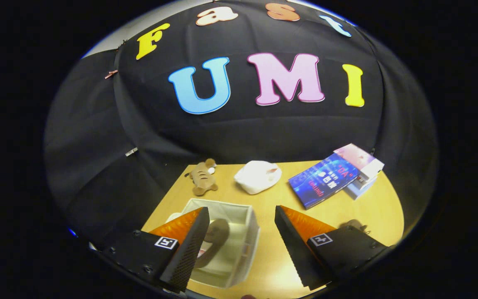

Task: Open the storage box then place both shoes into the box .Put the left shoe in first, then the right shoe, with the right side of both shoes facing outward in a uniform manner.

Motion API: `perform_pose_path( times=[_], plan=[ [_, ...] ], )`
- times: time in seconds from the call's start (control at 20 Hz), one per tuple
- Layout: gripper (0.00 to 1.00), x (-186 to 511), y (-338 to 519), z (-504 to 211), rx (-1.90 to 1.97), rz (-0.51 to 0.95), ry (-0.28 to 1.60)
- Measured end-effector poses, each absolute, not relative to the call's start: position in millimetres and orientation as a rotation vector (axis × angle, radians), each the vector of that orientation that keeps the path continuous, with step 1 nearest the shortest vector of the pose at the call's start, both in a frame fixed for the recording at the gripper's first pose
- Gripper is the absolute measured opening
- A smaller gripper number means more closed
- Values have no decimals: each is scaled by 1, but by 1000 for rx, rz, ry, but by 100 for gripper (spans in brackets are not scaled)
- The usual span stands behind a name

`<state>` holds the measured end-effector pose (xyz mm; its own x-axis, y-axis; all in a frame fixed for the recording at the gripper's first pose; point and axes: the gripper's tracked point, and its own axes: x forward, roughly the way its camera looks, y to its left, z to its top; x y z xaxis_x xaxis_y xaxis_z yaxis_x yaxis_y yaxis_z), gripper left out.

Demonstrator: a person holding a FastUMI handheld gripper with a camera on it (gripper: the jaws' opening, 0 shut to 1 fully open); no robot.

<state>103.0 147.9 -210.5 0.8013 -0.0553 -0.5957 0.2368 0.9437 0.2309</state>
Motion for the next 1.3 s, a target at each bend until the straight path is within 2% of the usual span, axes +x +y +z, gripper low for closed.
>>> perform_pose_path(
  times=[0.35,0.65,0.9,1.15,1.3],
  plan=[
    [99,13,2,-214,141,-294,600],
    [99,-62,-86,-275,139,-362,692],
    [99,-104,-118,-344,132,-327,831],
    [99,-118,-109,-406,79,-203,939],
    [92,-115,-99,-445,82,-161,996]
  ],
)
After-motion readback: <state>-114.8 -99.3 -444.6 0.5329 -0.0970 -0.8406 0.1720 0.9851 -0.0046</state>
